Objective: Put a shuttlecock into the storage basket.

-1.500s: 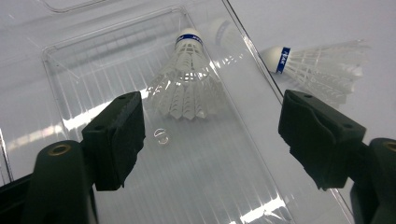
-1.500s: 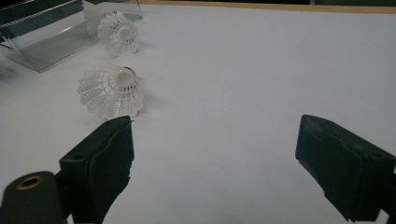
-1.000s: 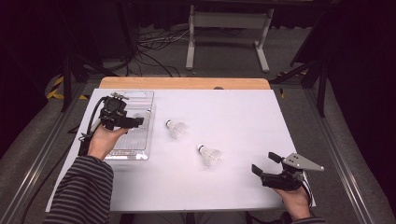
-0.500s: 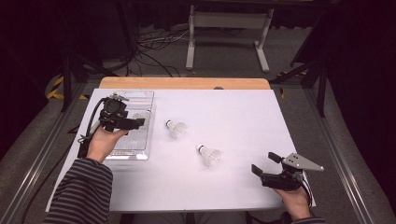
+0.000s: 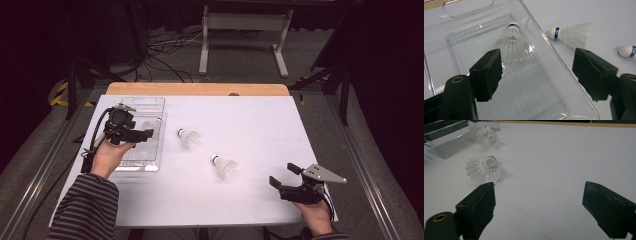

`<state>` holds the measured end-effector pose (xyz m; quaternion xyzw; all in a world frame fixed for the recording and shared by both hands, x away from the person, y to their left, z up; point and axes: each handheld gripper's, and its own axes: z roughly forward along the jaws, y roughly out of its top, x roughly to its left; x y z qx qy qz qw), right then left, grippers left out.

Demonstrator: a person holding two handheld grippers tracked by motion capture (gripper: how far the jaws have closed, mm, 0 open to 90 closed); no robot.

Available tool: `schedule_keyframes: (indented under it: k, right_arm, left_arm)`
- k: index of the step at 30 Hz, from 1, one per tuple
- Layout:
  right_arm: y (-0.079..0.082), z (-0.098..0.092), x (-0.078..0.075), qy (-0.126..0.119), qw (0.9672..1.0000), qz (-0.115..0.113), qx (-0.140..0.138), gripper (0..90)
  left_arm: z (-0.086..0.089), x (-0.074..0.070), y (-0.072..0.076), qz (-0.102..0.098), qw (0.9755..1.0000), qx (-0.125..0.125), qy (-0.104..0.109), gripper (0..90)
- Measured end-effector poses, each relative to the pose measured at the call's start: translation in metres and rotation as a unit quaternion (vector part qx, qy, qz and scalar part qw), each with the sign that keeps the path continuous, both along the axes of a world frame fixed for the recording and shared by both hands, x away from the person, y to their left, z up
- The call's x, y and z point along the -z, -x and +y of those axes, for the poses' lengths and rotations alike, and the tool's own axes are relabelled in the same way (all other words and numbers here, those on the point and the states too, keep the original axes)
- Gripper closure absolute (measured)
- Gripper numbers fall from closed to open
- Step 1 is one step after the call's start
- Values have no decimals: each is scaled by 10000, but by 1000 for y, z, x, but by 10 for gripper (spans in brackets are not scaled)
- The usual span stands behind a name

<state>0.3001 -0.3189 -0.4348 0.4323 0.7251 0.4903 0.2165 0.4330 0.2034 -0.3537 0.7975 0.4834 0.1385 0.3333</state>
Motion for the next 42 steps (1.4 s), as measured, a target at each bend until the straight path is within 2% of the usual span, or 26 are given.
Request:
schedule_keyframes:
  k: [15,21,32,42]
  right_arm:
    - [0,-1,0,-20,10000,6,20,123]
    - [0,-1,0,-32,10000,5,6,122]
    - [-1,-1,0,-42,10000,4,15,122]
    - [0,-1,0,-50,10000,7,11,122]
  left_arm:
    - [2,0,12,-130,9999,91,9,245]
    - [5,2,19,-131,9999,53,99,243]
    - [8,1,29,-285,9995,76,104,235]
    - [11,1,38,-325,9994,64,141,227]
